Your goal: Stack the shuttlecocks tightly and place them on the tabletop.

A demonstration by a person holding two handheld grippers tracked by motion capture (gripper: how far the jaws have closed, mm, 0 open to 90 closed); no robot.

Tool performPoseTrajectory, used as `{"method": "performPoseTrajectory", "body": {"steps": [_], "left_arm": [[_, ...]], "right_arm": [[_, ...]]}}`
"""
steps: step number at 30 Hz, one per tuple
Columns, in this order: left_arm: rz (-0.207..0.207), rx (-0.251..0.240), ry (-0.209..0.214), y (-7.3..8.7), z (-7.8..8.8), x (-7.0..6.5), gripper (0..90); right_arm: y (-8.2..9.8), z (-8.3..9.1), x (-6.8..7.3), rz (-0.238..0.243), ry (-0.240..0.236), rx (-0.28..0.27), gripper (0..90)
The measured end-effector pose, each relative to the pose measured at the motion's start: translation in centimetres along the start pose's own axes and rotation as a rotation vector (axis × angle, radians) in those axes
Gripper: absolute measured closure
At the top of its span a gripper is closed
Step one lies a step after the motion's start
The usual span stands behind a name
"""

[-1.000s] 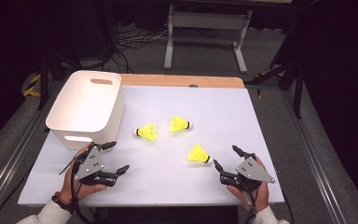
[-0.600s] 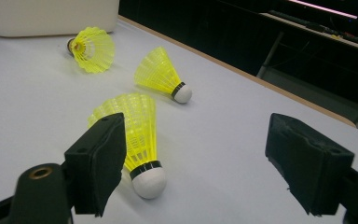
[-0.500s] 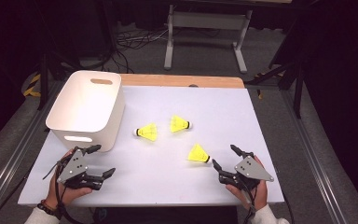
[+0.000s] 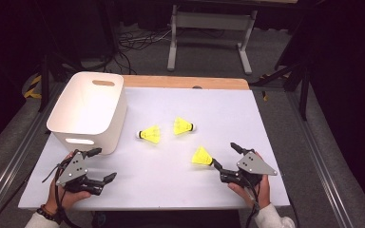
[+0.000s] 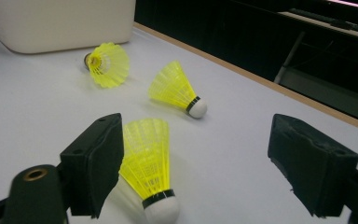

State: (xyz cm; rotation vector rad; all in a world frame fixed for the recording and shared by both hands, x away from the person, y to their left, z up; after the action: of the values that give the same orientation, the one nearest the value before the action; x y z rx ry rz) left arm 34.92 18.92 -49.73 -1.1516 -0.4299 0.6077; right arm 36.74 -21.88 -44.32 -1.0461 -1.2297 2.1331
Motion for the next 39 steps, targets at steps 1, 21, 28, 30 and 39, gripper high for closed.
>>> {"method": "performPoseTrajectory", "body": {"steps": [1,21,28,30,39], "left_arm": [[-0.002,0.006,-0.002,0.1,0.1,0.0,6.5],[0.029,-0.013,-0.020,0.3,0.8,0.2,6.5],[0.032,-0.017,-0.014,0.3,0.8,0.2,6.6],[0.038,-0.018,-0.015,0.3,0.8,0.3,6.6],[0.046,-0.018,-0.015,0.4,0.8,0.5,6.6]], "right_arm": [[-0.6,-0.3,-0.1,-0.002,-0.011,-0.003,17.6],[-6.2,-4.3,-1.1,0.051,-0.082,-0.018,17.9],[-7.4,-6.5,-0.8,0.047,-0.147,0.063,15.7],[-7.7,-7.4,-0.8,0.041,-0.154,0.076,15.7],[-8.8,-12.0,-0.4,0.062,-0.193,0.201,23.3]]}}
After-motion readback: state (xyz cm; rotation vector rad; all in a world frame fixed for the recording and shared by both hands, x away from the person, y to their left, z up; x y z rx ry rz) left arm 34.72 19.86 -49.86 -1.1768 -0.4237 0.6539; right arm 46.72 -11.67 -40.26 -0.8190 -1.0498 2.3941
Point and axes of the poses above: each handheld gripper's, and its own axes: z roughly backward along the jaws, y roughly out of its underside, x roughly to its left, the point moved 7 cm from there along -z, roughly forward along the jaws, and after that the axes turned 8 degrees about z, right-handed, at the moved point
